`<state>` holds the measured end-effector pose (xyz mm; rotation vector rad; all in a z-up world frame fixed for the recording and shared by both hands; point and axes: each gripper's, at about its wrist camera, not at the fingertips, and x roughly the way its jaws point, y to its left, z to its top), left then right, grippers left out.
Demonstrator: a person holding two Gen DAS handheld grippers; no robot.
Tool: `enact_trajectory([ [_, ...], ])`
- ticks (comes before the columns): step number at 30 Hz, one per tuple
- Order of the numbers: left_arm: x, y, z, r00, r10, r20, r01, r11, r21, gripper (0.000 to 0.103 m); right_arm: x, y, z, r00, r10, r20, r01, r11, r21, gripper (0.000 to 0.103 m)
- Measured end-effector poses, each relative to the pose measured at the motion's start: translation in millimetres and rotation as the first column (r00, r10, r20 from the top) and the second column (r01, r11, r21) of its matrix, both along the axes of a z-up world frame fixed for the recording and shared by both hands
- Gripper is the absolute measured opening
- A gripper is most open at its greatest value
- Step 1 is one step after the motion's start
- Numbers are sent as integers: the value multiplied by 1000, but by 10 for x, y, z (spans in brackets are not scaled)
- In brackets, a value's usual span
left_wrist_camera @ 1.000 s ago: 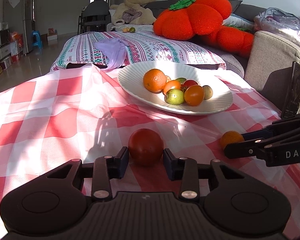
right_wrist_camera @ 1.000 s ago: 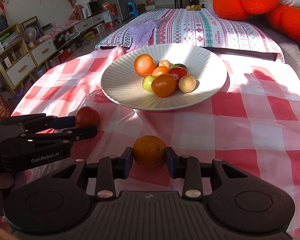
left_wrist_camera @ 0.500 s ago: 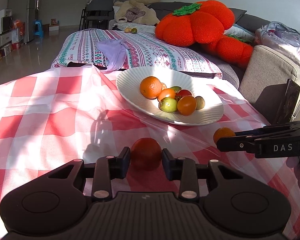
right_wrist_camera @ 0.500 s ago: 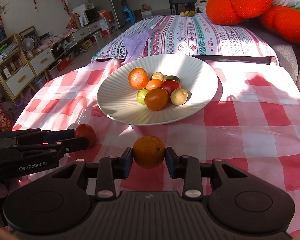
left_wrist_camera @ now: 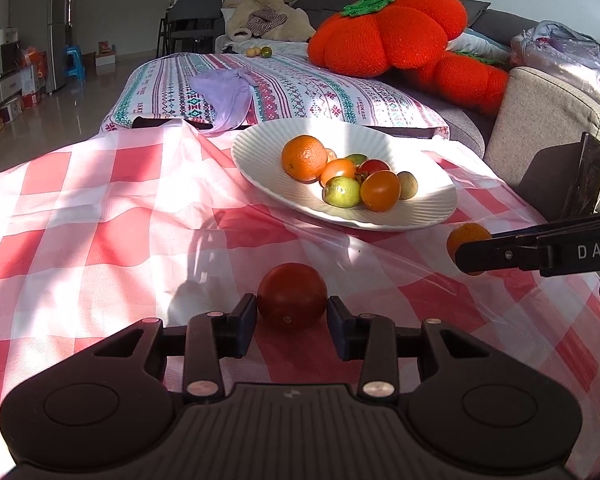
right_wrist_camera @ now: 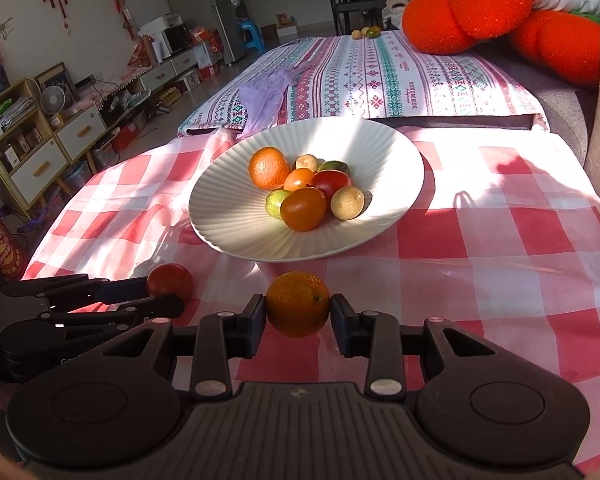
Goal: Organize fruits
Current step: 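Carry the tomato in the left tool and the small orange in the right tool over the plate, then open the left tool over the plate while the right tool releases its orange there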
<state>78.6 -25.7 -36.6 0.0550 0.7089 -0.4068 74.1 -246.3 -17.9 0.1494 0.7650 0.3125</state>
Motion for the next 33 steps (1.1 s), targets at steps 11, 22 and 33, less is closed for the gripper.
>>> enact_trajectory([
  [11, -107, -9, 201, 1000, 3, 31, 0, 997, -74, 51, 27, -46, 102, 1000, -6, 23, 5, 1000, 29, 32],
  [22, 130, -268, 466, 997, -14, 73, 21, 996, -92, 51, 260, -137, 203, 995, -72, 69, 67, 995, 76, 32],
  [33, 418, -548, 282, 1000, -13, 23, 14, 998, -64, 51, 446, -181, 83, 993, -115, 32, 110, 987, 121, 32],
])
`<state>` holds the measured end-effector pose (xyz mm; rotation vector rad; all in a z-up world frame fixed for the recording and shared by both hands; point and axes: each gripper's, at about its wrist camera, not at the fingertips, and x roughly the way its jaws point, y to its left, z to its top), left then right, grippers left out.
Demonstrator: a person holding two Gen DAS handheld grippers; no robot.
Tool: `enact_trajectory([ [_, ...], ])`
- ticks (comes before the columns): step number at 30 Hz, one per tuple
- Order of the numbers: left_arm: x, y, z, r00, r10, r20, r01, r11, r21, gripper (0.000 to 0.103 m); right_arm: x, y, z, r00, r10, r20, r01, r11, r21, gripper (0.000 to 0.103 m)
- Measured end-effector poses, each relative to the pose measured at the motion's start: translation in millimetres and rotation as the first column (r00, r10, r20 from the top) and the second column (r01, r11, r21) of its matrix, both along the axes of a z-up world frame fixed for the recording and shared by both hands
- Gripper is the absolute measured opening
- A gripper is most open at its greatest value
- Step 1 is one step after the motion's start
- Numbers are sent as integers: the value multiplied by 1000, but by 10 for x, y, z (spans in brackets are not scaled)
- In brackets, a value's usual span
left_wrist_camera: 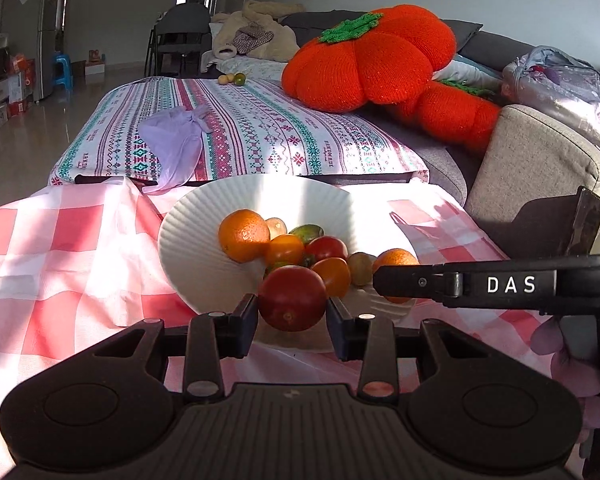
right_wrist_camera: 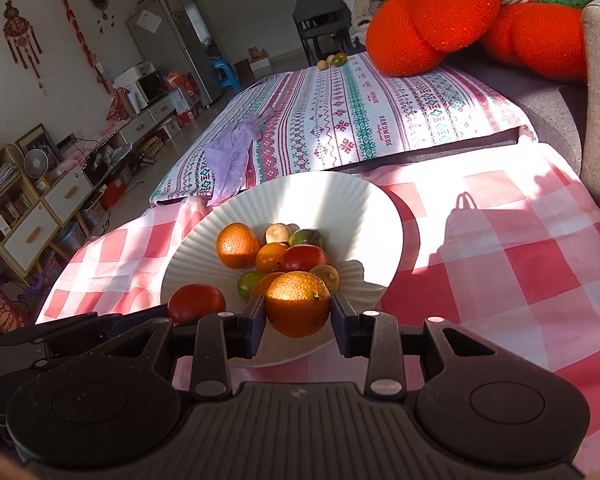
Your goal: Organize fruits
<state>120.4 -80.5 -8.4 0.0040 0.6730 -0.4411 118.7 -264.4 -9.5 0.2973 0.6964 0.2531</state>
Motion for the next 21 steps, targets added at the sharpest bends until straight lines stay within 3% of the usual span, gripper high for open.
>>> enact_trajectory([
  [9, 0, -26, -10, 1000, -11, 4, 11, 1000, 6, 52, -10, -42, 1, 1000, -9, -8, 10, 1000, 27, 37],
  [12, -58, 17, 47, 1000, -12, 2, 12, 1000, 2, 61, -43, -70, 39, 1000, -18, -6, 18, 998, 54, 43],
  [21, -379, 276, 233, 1000, 9, 11, -9, 1000, 28, 84, -175, -126, 84, 998, -53, -17, 54, 998, 21, 63],
])
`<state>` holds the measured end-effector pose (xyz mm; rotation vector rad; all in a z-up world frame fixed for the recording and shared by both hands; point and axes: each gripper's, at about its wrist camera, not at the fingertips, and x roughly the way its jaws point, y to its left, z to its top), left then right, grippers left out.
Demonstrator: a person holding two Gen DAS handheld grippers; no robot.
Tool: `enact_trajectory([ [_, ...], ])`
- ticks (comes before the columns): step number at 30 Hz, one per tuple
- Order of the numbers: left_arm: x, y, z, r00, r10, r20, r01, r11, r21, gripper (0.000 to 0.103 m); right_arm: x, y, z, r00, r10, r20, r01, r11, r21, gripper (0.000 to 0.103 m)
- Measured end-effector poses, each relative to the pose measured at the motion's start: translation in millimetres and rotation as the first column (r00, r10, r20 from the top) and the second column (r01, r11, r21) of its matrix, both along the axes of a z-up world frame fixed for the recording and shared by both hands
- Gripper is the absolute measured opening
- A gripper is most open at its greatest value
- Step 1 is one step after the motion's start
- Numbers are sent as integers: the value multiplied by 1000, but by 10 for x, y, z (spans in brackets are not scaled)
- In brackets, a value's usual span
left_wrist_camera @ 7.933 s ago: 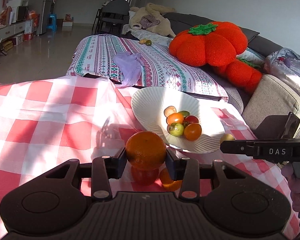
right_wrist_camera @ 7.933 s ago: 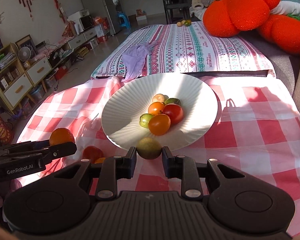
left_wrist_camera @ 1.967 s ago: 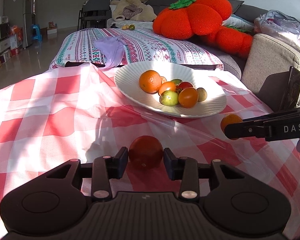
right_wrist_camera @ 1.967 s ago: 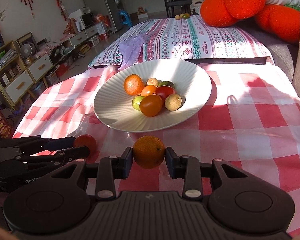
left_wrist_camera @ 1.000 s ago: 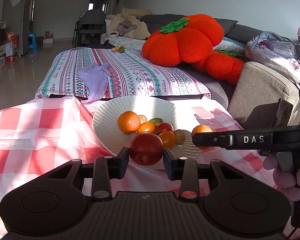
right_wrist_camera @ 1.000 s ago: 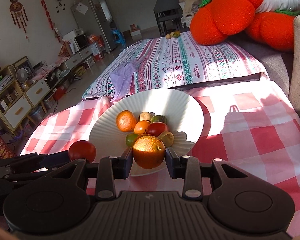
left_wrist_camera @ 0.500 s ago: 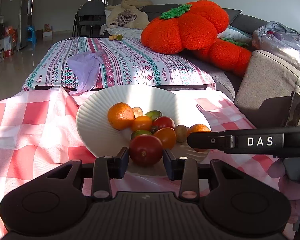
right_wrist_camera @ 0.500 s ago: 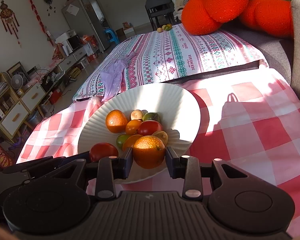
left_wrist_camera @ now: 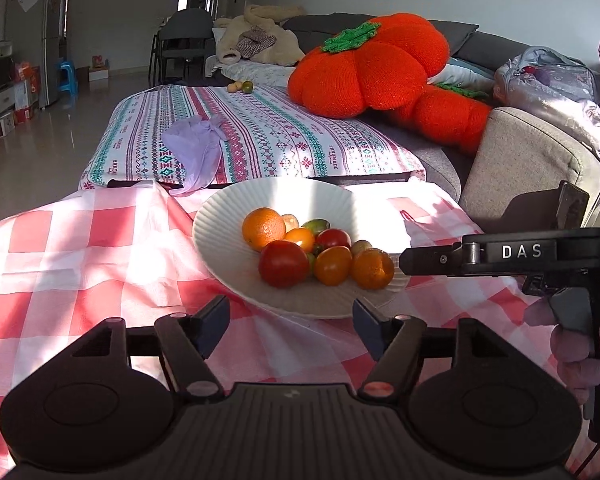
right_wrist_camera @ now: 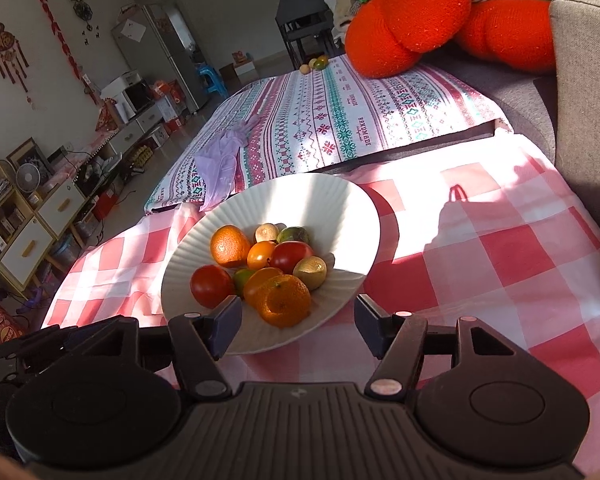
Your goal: Organize fruits
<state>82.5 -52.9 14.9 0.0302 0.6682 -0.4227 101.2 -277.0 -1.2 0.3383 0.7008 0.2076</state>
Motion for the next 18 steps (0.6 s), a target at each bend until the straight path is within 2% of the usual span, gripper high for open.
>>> enact_trajectory([
  [3, -111, 87, 8, 1000, 25, -14, -24, 1000, 13, 93, -65, -10, -7, 1000, -18, -6, 18, 999, -27, 67],
  [8, -259, 193, 7, 993, 100, -69, -97, 994, 49, 100, -175, 16, -30, 998, -49, -32, 47, 996, -72, 79],
  [10, -292, 221, 7, 986, 138, -92, -133, 989, 58, 103, -244, 37, -34, 997, -56, -50, 52, 995, -82, 80],
  [14, -386, 268, 7, 969, 215, -122, -205, 975, 90, 103, -374, 127, 4, 996, -61, -71, 51, 990, -131, 89],
  [18, -446, 255, 15, 954, 270, -130, -249, 956, 154, 103, -506, 265, 34, 995, -58, -79, 40, 977, -210, 97],
])
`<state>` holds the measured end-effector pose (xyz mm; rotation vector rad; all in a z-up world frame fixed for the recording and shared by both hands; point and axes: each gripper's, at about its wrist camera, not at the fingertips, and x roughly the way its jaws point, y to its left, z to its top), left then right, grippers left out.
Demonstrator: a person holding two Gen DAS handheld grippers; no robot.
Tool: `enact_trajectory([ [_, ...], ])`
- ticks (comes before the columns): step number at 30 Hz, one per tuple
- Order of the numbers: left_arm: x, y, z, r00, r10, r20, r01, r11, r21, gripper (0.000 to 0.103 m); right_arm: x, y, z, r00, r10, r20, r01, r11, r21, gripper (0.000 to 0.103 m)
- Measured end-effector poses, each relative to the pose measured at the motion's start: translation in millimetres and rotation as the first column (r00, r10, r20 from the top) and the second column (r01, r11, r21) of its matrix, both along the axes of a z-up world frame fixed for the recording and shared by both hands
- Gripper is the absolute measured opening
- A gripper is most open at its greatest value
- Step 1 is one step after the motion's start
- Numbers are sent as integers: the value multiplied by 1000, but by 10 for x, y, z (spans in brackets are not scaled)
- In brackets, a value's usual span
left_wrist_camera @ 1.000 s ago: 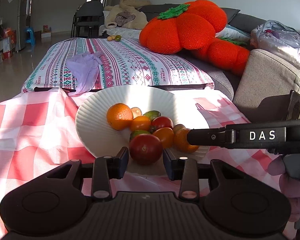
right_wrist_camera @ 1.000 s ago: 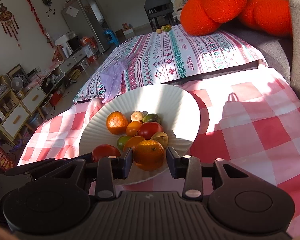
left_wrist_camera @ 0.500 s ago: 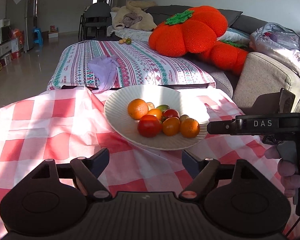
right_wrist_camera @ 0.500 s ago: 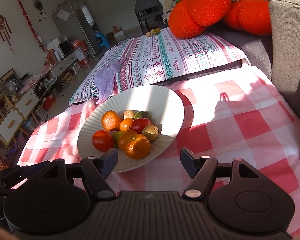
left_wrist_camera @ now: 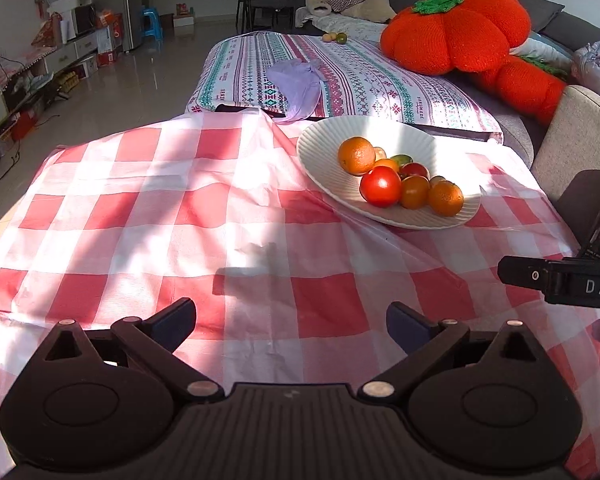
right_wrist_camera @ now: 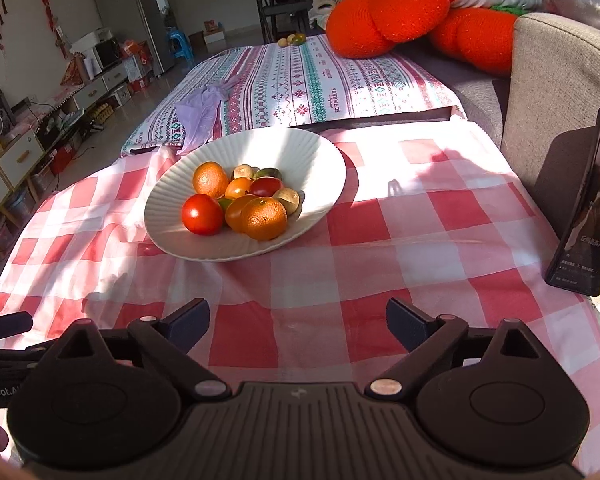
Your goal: Organize fruits
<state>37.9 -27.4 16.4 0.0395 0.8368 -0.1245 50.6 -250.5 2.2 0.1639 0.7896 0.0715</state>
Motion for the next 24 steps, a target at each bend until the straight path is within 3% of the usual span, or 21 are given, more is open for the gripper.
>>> enact_trajectory([
  [4, -33, -31, -36, 999, 42, -8, -41, 997, 58, 103, -54, 81, -1, 1000, -4, -18, 4, 1000, -24, 103],
  [9, -25, -78, -127, 998, 37, -57, -33, 997, 67, 103, -39, 158, -57, 1000, -6, -24, 3, 996, -92, 103],
  [13, -26, -81, -203, 995, 45, -92, -39, 997, 62, 103, -24, 199, -107, 998, 4, -61, -9, 996, -83, 103],
  [24, -55, -119, -140, 997, 34, -66, -30, 998, 63, 103, -65, 264, -109, 998, 27, -60, -33, 994, -105, 103],
])
